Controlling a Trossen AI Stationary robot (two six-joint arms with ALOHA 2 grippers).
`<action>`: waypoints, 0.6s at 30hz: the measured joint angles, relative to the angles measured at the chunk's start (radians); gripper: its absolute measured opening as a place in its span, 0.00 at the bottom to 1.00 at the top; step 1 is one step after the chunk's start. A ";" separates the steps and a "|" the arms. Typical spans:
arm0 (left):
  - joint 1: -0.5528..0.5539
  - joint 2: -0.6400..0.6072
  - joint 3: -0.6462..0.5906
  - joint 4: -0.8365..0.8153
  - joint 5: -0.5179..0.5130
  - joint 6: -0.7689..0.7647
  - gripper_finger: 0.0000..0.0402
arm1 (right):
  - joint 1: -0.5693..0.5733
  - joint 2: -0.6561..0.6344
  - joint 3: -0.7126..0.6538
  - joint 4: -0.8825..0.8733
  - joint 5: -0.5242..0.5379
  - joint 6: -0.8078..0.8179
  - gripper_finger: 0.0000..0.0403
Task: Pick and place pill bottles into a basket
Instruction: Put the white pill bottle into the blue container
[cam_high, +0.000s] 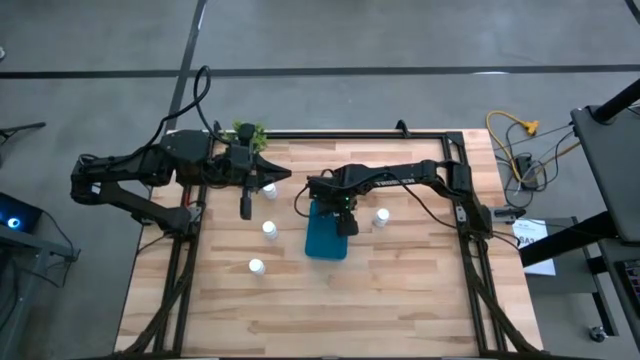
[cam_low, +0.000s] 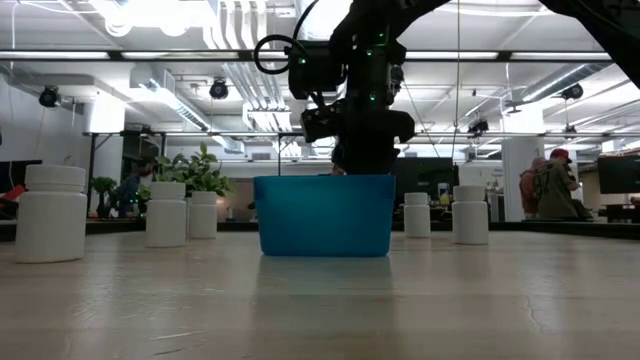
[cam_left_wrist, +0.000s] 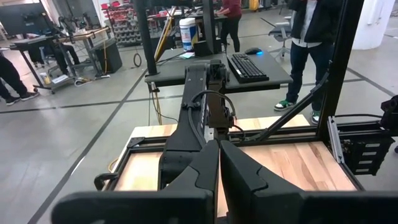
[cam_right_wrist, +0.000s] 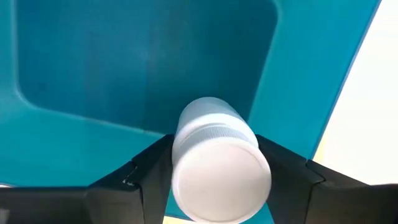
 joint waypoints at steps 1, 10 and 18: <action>0.000 0.000 0.000 0.000 0.000 0.000 0.00 | 0.000 0.000 0.000 0.000 0.000 0.000 0.50; 0.000 0.000 0.000 0.001 0.000 0.000 0.00 | 0.000 0.000 0.000 -0.002 0.000 0.000 0.50; 0.000 0.000 -0.002 0.001 0.000 0.000 0.00 | 0.000 0.000 0.000 -0.007 -0.004 0.000 0.50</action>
